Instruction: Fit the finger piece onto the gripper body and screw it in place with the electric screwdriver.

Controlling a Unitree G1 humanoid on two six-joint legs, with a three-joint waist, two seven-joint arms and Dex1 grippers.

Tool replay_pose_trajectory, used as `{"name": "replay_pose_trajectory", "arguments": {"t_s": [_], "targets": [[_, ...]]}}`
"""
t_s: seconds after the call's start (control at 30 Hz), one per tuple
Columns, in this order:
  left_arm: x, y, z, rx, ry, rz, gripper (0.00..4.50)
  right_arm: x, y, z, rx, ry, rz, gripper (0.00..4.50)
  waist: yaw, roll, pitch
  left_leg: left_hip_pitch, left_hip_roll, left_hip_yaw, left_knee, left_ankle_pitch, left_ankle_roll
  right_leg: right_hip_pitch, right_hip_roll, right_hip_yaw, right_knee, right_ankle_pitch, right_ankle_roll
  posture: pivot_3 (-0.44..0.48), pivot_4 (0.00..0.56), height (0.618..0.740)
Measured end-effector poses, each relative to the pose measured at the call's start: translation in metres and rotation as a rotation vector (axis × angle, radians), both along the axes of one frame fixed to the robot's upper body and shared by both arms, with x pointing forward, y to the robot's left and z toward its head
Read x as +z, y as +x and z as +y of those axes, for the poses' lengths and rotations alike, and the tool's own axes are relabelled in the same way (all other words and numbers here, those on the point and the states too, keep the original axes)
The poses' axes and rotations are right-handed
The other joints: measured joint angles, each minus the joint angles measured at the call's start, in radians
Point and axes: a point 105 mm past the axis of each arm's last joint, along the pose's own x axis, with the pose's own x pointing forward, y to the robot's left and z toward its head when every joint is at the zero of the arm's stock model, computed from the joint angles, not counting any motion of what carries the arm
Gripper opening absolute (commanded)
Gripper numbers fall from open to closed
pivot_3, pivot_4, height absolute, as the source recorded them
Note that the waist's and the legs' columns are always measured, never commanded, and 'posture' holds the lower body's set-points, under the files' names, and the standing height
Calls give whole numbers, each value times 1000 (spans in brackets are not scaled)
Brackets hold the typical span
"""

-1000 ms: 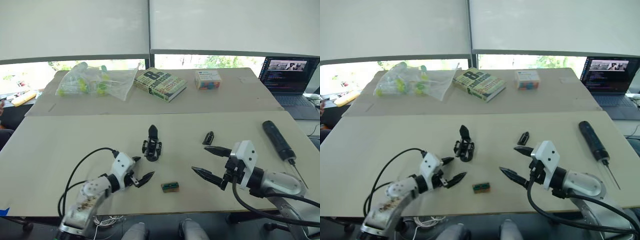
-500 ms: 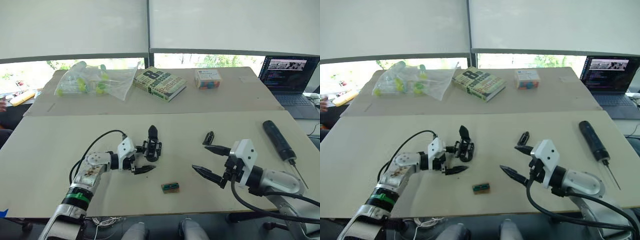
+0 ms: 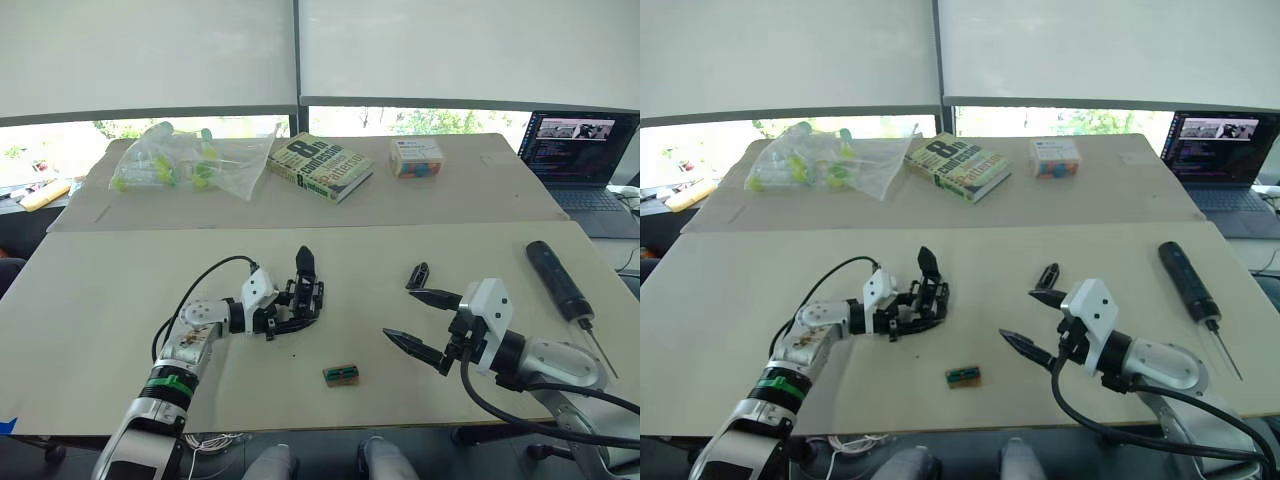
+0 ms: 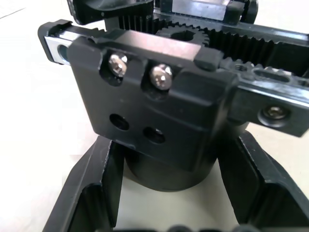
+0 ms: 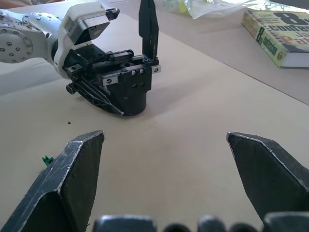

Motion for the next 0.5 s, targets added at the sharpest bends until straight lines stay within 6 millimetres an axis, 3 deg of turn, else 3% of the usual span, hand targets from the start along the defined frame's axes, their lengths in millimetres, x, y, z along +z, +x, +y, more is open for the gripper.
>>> {"name": "replay_pose_trajectory", "arguments": {"t_s": [0.13, 0.27, 0.5], "targets": [[6, -1, -22, 101, -64, 30, 2301, 0, -1, 1, 12, -1, 1, 4500, 4, -2, 1, -1, 0, 0, 1, 0, 0, -1, 0, 0, 0, 0, 0, 0, 150, 740], [13, -7, -27, 141, -64, -9, 2301, 0, -1, 1, 10, -3, 0, 4500, -3, -2, 1, 0, 1, 0, -1, 0, 0, -1, 1, 1, 0, 0, 0, 0, 150, 740], [-2, -10, -30, 202, -8, -5, 2301, -2, 0, 1, 0, -12, 1, 4500, 2, -2, 1, 0, 0, 0, 0, 0, 0, 0, 1, 1, 0, 0, 0, 0, 150, 740]]}}
